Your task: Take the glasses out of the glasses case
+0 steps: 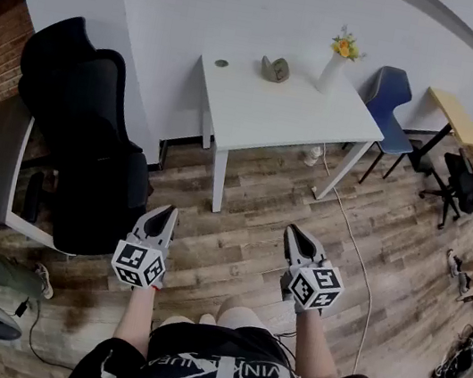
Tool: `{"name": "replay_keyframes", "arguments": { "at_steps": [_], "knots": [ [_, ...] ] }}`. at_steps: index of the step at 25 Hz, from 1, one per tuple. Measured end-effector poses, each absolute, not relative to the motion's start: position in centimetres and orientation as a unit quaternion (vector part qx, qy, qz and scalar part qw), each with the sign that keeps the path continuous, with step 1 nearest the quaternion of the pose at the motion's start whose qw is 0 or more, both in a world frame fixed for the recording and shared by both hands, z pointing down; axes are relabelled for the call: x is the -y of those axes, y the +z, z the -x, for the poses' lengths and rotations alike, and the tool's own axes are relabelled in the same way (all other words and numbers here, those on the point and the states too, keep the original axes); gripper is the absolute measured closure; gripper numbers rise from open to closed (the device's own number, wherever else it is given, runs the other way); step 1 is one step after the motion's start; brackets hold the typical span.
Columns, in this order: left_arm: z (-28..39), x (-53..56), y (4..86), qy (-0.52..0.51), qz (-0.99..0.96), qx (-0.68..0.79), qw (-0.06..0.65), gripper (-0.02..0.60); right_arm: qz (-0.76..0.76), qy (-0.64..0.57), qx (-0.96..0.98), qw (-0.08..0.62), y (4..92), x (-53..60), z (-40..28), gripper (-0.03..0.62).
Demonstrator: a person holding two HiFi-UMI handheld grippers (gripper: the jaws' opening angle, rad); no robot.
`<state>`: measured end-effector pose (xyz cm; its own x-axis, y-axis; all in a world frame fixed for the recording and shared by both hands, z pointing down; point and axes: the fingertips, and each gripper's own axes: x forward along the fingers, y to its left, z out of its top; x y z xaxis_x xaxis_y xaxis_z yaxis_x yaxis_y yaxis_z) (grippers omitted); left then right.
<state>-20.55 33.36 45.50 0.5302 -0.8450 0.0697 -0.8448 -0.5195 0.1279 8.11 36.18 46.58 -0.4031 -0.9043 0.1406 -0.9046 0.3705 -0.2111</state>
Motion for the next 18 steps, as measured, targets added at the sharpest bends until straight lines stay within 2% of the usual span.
{"name": "replay_keyframes", "arguments": {
  "at_steps": [14,18],
  "knots": [
    [21.8,-33.7,44.6,-0.007,-0.871,0.486,0.072,0.566,-0.547,0.119,0.828,-0.008,45.6,-36.3,-6.7,0.559],
    [21.9,-33.6,44.6,-0.005,-0.872,0.484,0.069,0.566,-0.529,0.137,0.836,-0.041,45.4,-36.1,-6.5,0.557]
  ]
}}
